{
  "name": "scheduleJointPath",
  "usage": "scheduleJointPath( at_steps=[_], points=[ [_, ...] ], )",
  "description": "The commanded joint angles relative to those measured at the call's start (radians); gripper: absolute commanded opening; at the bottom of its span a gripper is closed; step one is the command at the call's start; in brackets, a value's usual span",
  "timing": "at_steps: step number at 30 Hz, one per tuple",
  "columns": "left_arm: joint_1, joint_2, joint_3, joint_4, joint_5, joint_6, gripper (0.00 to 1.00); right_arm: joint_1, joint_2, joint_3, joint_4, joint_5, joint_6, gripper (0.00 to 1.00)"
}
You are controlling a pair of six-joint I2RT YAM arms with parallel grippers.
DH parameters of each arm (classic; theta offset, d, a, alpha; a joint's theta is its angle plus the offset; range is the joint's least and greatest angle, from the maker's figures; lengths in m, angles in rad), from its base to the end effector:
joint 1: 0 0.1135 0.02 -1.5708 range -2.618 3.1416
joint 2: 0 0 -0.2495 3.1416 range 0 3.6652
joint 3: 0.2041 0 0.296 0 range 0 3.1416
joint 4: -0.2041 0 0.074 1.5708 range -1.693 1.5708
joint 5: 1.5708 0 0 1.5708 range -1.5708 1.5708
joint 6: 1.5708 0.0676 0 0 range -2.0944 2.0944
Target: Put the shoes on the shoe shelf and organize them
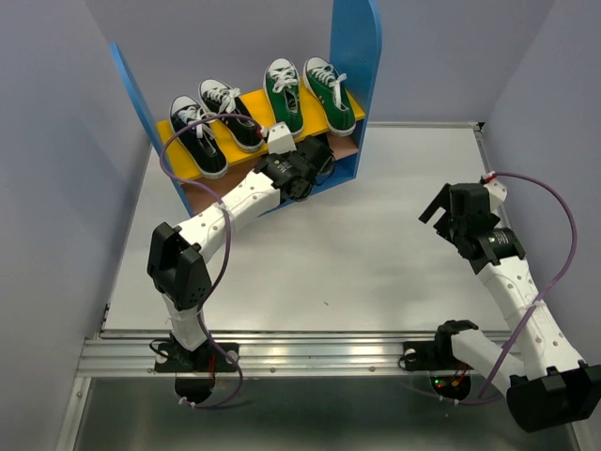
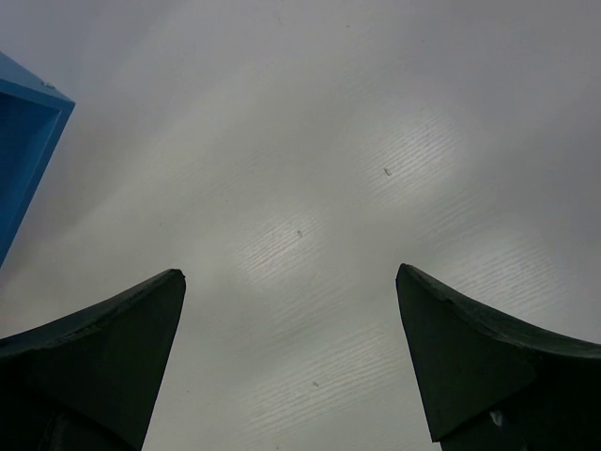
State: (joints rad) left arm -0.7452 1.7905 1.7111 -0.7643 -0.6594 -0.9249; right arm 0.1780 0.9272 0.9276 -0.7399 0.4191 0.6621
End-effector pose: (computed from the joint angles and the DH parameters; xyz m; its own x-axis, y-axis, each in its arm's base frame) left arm 0.3609 -0.2766 0.2986 -0.5195 -0.3794 -0.7656 -0.2960 0.9204 -0.2553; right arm 0.2612 0.0190 0.2817 -0.4406 0.4913 -0.7513 0.5136 0.8244 0.2379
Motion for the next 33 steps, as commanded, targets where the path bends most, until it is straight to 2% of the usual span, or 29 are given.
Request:
scheduleJointPath(
  at_steps=[1, 7, 22, 33],
  points=[
    [-0.039, -0.052, -0.015, -0.007, -0.034, 0.017, 0.69, -0.002, 0.002, 0.011, 0.054, -0.014, -0.004, 1.0],
    [-0.065, -0.055, 0.012, -0.018, -0.06, 0.038, 0.72, -0.002, -0.004, 0.01, 0.054, -0.011, -0.009, 1.0],
    [-0.154, -0.075, 0.12, -0.09, -0.17, 0.044, 0.71, -0.002, 0.004, 0.004, 0.059, -0.028, -0.006, 1.0],
    [-0.236, -0.057, 0.148, -0.118, -0.169, 0.077, 0.62, -0.002, -0.001, -0.001, 0.059, -0.026, -0.006, 1.0]
  ],
)
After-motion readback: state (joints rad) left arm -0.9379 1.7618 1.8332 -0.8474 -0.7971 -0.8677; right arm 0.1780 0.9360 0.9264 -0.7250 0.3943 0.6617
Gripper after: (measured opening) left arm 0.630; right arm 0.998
